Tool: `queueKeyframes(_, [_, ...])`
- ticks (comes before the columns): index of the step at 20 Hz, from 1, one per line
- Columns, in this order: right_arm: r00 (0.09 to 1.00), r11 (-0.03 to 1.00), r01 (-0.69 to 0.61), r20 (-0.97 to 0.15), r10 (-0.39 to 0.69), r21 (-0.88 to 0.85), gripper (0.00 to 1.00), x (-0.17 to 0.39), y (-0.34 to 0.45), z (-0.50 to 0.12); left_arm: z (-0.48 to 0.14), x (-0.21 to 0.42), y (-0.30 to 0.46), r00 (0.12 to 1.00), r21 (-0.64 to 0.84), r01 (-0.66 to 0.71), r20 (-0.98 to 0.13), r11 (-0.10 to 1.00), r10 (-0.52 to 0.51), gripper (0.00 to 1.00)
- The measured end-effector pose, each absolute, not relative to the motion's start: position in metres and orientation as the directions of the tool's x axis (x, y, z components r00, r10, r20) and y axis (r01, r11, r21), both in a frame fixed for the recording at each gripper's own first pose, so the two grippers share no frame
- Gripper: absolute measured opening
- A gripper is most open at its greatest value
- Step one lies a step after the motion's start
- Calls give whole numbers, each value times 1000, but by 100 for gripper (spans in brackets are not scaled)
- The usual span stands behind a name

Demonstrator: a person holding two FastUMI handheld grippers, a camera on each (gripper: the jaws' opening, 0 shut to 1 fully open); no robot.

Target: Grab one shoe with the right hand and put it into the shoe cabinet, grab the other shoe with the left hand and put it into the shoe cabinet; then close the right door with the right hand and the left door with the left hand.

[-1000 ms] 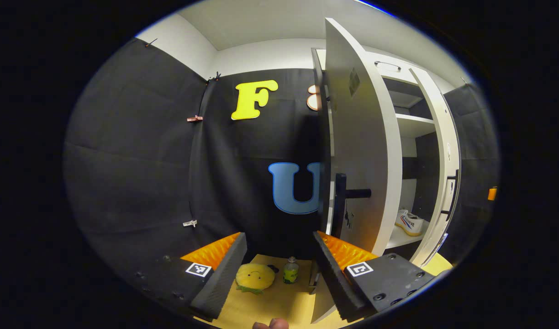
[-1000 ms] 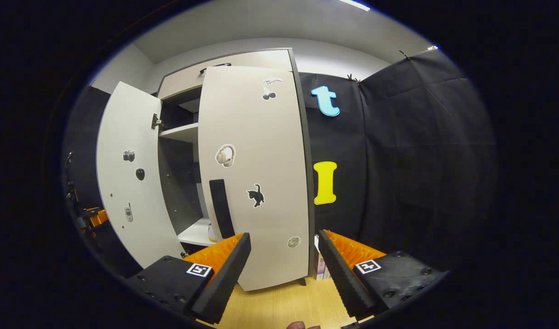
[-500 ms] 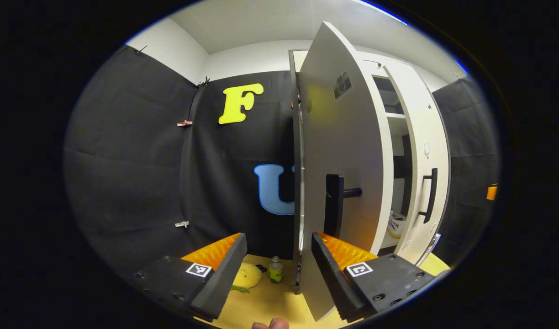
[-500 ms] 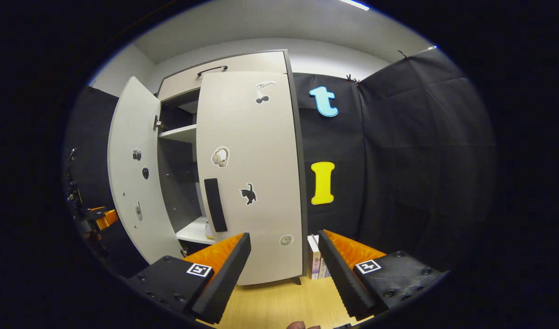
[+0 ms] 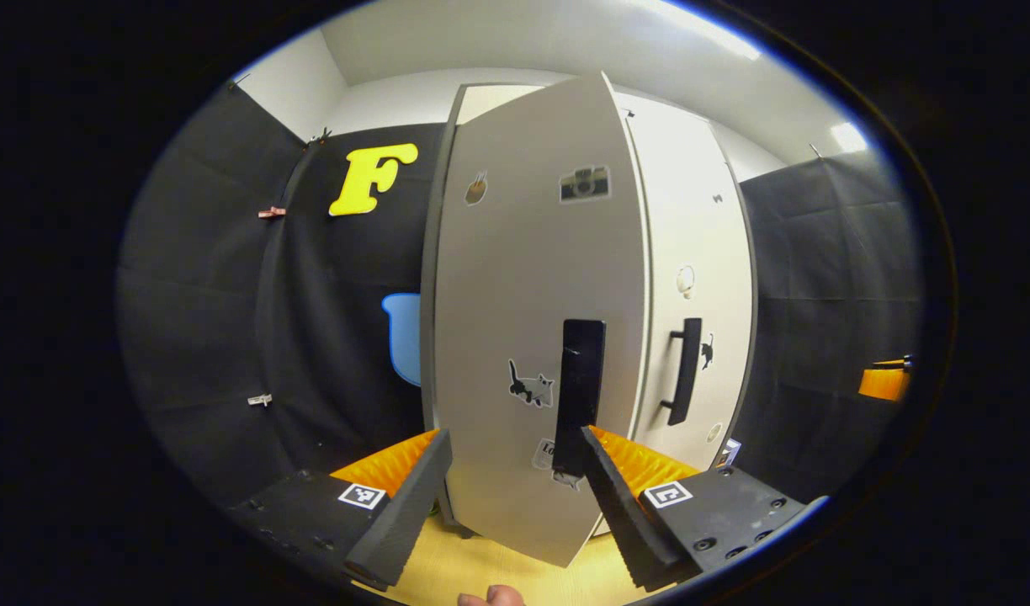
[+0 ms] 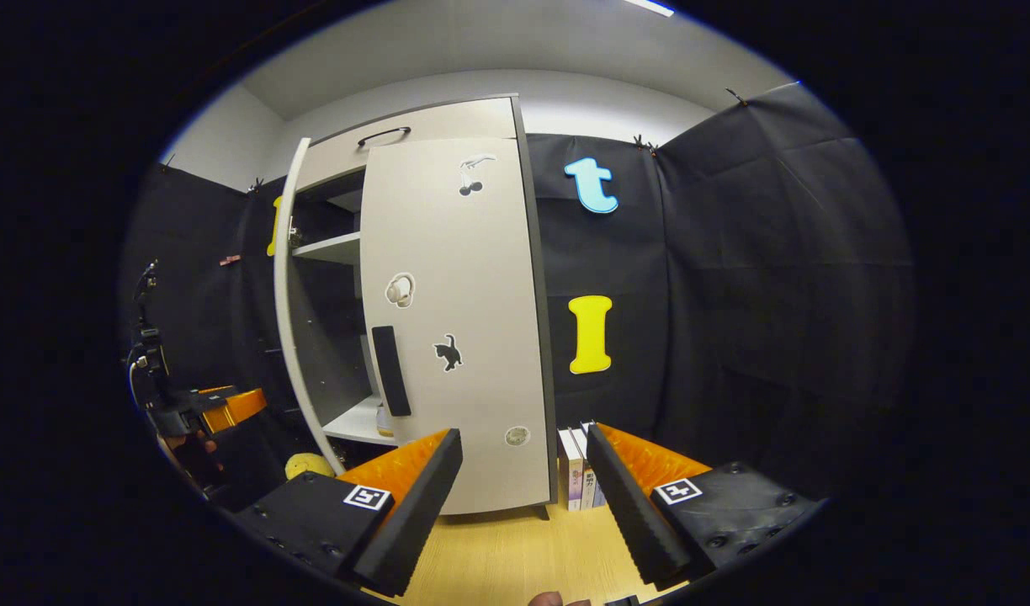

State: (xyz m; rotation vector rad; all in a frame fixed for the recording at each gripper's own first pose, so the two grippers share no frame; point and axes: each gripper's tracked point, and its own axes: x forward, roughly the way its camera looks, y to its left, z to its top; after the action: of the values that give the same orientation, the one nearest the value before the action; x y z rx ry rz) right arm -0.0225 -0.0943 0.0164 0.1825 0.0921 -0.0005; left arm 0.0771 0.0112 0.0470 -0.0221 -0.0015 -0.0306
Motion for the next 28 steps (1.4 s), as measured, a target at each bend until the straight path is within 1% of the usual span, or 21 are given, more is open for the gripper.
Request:
queueKeyframes(5, [995,982,1,-93,17,188,98,-31,-91,14,44,60,-4,999,-44,41,-13,998,-42,95])
queueKeyframes(11, [996,983,-12,-89,29,183,98,-36,-79,14,39,43,4,999,-50,32,-38,998,-34,94])
queueKeyframes(14, [996,986,-8,-86,22,165,98,-37,-74,16,37,33,8,998,-38,30,-46,999,-31,96])
queueKeyframes(18, [995,990,21,-96,-7,137,98,-41,-68,13,41,21,13,999,-22,37,-37,999,-37,96])
queueKeyframes(28, [995,988,22,-97,-7,154,98,-50,-50,14,43,6,16,998,4,62,-22,998,-62,95])
